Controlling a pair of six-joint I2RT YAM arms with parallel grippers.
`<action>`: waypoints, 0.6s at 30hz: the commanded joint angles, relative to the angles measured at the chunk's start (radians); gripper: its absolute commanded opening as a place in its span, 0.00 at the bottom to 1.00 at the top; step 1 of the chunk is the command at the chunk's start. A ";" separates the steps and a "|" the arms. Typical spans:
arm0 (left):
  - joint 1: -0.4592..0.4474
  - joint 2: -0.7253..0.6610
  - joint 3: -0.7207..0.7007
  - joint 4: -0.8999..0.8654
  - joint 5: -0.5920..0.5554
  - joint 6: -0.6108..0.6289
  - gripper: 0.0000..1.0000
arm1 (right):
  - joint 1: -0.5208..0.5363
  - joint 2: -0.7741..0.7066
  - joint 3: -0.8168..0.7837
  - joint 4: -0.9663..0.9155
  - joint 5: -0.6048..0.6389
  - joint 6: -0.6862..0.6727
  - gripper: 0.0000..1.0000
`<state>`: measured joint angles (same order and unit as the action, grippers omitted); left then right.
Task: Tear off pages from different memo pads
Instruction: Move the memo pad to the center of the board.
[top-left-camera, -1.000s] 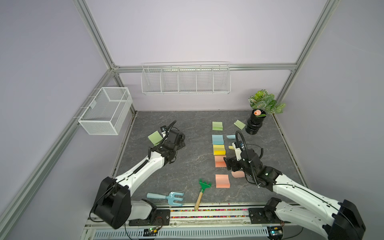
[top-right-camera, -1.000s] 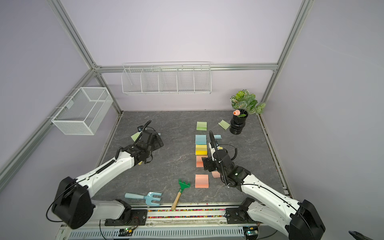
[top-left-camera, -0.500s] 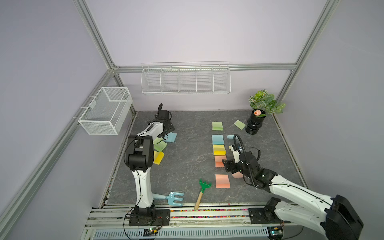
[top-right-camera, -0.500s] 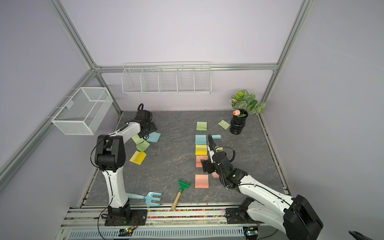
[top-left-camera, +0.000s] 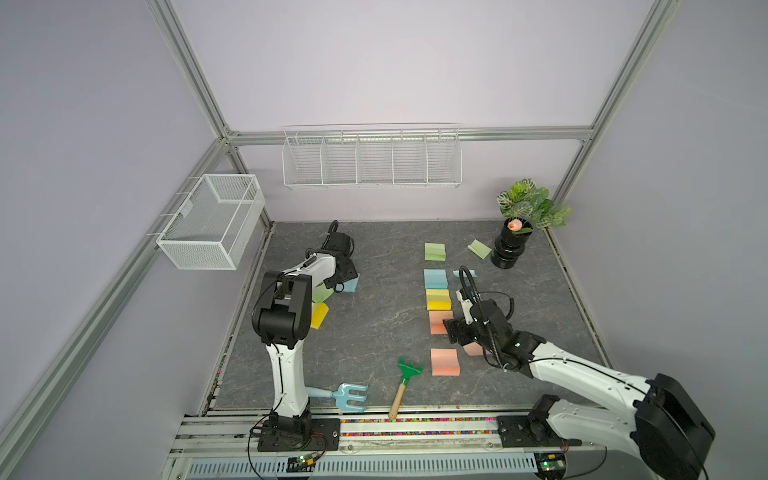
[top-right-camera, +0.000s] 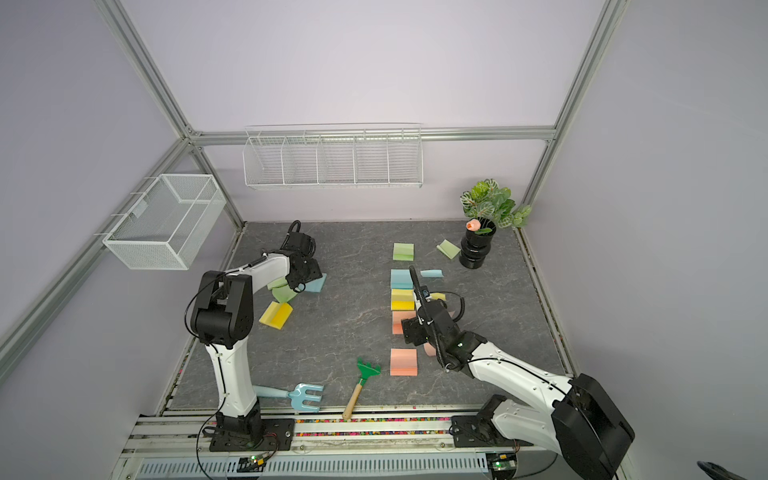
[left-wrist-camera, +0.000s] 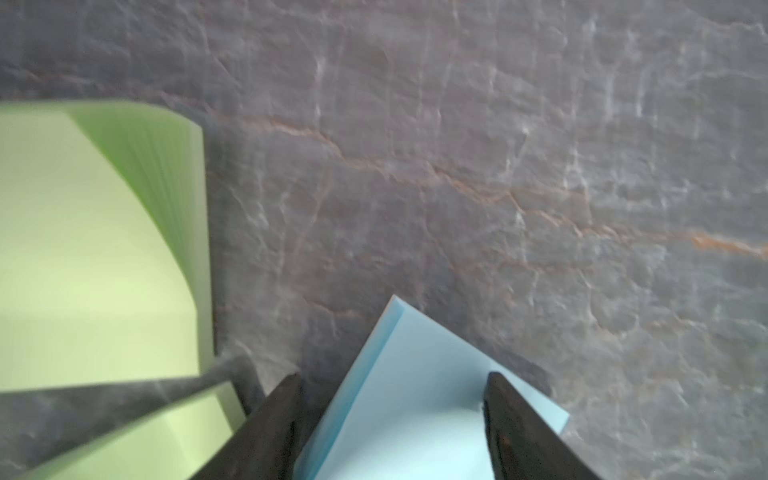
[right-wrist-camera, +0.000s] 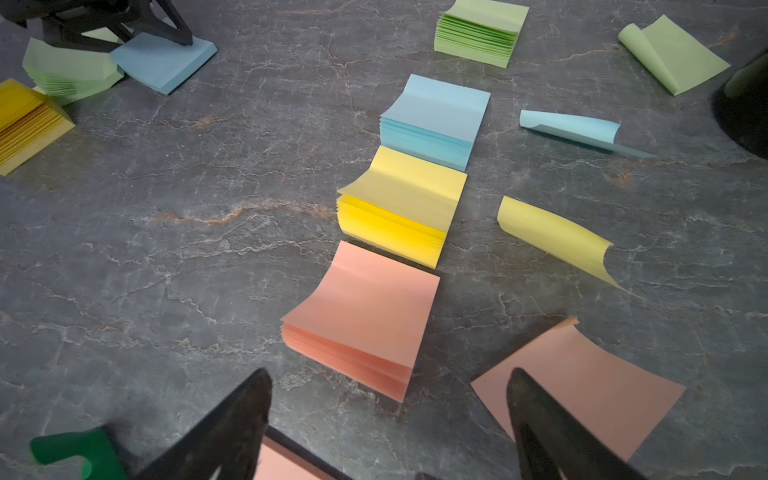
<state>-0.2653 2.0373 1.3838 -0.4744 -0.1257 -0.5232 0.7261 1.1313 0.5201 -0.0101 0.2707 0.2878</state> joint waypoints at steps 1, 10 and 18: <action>-0.028 -0.037 -0.099 0.025 0.060 -0.051 0.68 | -0.004 -0.014 0.008 -0.008 0.025 0.015 0.89; -0.131 -0.259 -0.347 0.168 0.125 -0.191 0.68 | -0.004 -0.016 0.035 -0.055 -0.045 0.028 0.89; -0.296 -0.360 -0.494 0.260 0.151 -0.303 0.68 | -0.002 -0.037 0.036 -0.076 -0.043 0.015 0.89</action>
<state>-0.5205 1.7149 0.9432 -0.2764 -0.0025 -0.7406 0.7261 1.1183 0.5365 -0.0582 0.2379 0.2989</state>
